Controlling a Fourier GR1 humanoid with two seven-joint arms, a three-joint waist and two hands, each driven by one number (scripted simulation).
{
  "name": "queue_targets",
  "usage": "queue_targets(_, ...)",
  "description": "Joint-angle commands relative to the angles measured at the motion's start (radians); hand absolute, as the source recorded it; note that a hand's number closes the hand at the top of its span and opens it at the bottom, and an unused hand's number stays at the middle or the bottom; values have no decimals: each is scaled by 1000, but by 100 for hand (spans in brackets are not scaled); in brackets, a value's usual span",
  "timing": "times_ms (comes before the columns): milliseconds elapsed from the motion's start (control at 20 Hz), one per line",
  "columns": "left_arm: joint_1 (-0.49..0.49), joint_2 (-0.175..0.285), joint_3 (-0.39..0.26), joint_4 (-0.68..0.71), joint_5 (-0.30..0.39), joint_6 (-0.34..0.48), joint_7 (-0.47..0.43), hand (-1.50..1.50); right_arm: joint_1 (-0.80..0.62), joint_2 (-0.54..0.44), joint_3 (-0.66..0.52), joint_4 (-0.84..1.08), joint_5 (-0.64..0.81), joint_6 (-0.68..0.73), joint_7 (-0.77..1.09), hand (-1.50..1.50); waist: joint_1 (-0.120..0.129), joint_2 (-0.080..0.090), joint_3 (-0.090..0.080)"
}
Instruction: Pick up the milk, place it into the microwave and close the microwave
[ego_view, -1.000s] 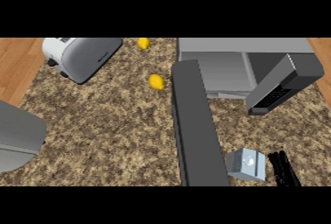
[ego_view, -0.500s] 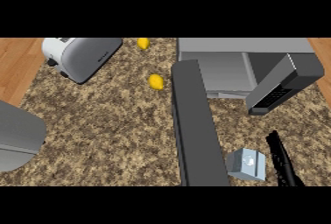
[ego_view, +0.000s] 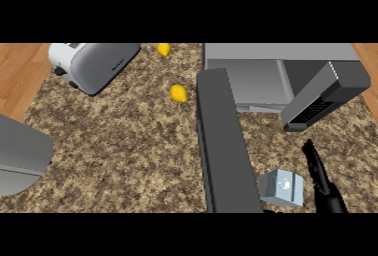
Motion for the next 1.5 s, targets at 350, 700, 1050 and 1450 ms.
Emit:
queue_targets(350, 48, 2, -14, -4, 9, -10, -25, -150, -51, -8, -34, 301, -26, 44, -192, -150, -5, 1, 0)
queue_targets(700, 90, 28, 23, -77, 38, -24, -19, -150, -86, -5, -72, 436, 24, -45, -295, 150, -4, 1, 0)
queue_targets(1050, 44, 24, 50, 9, 49, -46, -53, -150, -225, -50, -108, 637, 143, -171, -343, 150, 2, 2, 0)
queue_targets(1450, 20, -2, 34, 54, 40, -49, -69, -150, -384, -58, -154, 884, 157, -224, -443, 150, 1, 3, 1)
